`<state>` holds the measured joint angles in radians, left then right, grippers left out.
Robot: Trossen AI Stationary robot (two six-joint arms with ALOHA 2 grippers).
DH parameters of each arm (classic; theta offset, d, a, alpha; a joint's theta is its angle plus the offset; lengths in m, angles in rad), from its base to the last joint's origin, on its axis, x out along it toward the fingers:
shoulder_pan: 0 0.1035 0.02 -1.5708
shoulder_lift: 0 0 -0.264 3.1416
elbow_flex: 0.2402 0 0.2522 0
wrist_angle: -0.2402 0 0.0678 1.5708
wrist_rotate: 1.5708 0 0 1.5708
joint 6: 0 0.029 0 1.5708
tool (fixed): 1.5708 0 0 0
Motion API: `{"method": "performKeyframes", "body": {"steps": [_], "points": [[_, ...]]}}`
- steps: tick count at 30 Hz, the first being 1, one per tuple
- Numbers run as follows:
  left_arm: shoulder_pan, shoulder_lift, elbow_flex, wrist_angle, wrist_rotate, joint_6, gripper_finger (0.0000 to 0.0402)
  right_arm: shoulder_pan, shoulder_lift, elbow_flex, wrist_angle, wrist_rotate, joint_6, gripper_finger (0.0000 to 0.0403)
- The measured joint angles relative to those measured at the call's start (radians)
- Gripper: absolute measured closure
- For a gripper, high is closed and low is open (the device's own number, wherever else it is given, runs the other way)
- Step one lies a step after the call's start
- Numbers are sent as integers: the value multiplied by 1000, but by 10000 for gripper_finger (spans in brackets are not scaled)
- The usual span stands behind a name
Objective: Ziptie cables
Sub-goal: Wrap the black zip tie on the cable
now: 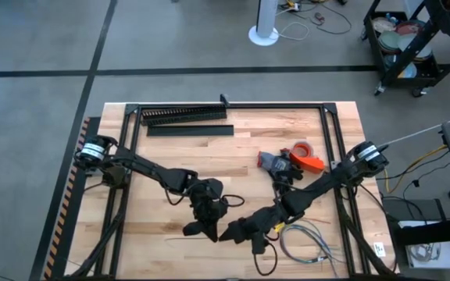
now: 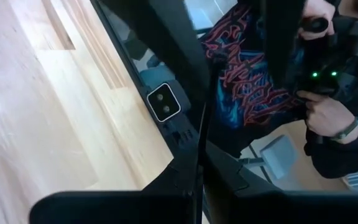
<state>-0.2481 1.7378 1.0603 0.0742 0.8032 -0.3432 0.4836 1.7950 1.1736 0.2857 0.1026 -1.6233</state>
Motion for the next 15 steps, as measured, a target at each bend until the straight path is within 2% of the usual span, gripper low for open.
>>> {"method": "performKeyframes", "body": {"steps": [15], "points": [[-13, 5, 1, -3, -1, -7, 401, -4, 13, 0, 1, 59, 40, 349]]}}
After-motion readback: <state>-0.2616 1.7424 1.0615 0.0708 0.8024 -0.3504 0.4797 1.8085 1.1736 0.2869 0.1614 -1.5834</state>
